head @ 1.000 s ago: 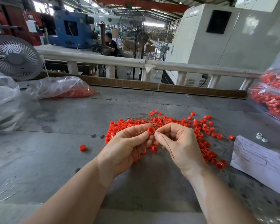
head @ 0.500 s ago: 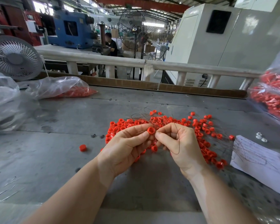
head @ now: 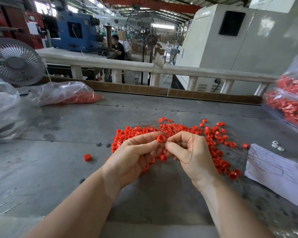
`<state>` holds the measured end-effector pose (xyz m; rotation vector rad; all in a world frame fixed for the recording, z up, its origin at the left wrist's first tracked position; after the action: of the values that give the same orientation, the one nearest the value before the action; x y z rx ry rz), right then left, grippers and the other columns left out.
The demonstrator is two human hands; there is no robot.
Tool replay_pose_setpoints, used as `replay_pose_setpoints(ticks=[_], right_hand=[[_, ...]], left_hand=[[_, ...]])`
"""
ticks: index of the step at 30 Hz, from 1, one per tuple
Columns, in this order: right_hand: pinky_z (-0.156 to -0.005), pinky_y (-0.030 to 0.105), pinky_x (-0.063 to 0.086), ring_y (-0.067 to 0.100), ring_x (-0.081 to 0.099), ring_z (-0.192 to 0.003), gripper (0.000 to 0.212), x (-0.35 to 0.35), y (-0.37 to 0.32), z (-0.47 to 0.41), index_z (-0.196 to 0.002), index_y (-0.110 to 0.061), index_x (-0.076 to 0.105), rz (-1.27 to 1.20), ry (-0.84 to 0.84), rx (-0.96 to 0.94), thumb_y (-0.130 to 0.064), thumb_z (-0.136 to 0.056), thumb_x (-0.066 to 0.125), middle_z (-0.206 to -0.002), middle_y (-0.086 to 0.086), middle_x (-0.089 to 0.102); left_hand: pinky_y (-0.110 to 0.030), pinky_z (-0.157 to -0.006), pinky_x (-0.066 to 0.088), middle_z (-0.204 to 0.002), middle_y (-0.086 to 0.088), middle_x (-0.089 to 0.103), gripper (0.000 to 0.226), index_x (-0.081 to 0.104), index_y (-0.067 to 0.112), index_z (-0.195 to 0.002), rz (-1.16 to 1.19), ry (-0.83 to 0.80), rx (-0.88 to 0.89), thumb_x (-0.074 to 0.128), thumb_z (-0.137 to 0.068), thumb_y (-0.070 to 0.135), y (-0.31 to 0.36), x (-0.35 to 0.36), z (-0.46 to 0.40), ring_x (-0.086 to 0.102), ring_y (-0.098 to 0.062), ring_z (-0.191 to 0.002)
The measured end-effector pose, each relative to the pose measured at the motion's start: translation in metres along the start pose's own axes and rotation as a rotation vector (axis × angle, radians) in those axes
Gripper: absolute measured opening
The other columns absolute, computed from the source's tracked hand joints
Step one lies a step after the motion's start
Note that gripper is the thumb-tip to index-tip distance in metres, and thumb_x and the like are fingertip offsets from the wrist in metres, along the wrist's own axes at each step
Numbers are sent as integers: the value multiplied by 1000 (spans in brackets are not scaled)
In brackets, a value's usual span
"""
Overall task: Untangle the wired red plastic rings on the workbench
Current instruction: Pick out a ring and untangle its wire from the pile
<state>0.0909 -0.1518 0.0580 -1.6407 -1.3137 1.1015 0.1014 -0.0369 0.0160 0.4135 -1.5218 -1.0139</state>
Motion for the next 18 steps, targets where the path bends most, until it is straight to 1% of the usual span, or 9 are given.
replay_pose_setpoints(ticks=[7, 11, 15, 18], right_hand=[[-47, 17, 42, 15, 57, -50, 15, 0, 0, 0, -66, -12, 66, 8, 2, -3, -4, -79, 68, -52, 6, 63], [-47, 16, 42, 13, 58, -49, 12, 2, -1, 0, -68, -9, 66, 0, -8, -3, -4, -80, 67, -52, 5, 63], [-47, 15, 42, 16, 58, -50, 13, 2, 0, 1, -68, -11, 66, -18, -4, 4, -4, -80, 67, -51, 6, 63], [-47, 16, 43, 16, 57, -50, 14, 3, 1, 1, -66, -14, 65, -42, -5, 22, -8, -79, 68, -50, 5, 62]], left_hand=[[-17, -63, 56, -80, -8, 73, 25, 78, 10, -79, -25, -1, 4, 62, -64, -2, 0, -2, 1, 70, -12, -70], [-18, -65, 56, -80, -8, 73, 25, 78, 11, -79, -49, -1, 17, 62, -64, -2, 1, -2, 0, 70, -13, -70], [-22, -72, 57, -81, -10, 72, 24, 77, 11, -78, -67, 22, 56, 63, -63, -1, 3, -4, 0, 70, -15, -71], [-24, -73, 58, -82, -12, 72, 24, 76, 10, -80, -80, 25, 75, 64, -63, -1, 5, -4, 0, 70, -18, -72]])
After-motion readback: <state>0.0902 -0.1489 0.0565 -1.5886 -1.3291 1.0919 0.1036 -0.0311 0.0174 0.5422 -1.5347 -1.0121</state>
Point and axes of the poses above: each hand's wrist, its own z-axis away from the middle knuckle, its own x-axis out of the palm, y = z × x, the point moved 10 cm from there along -z, towards the middle knuckle
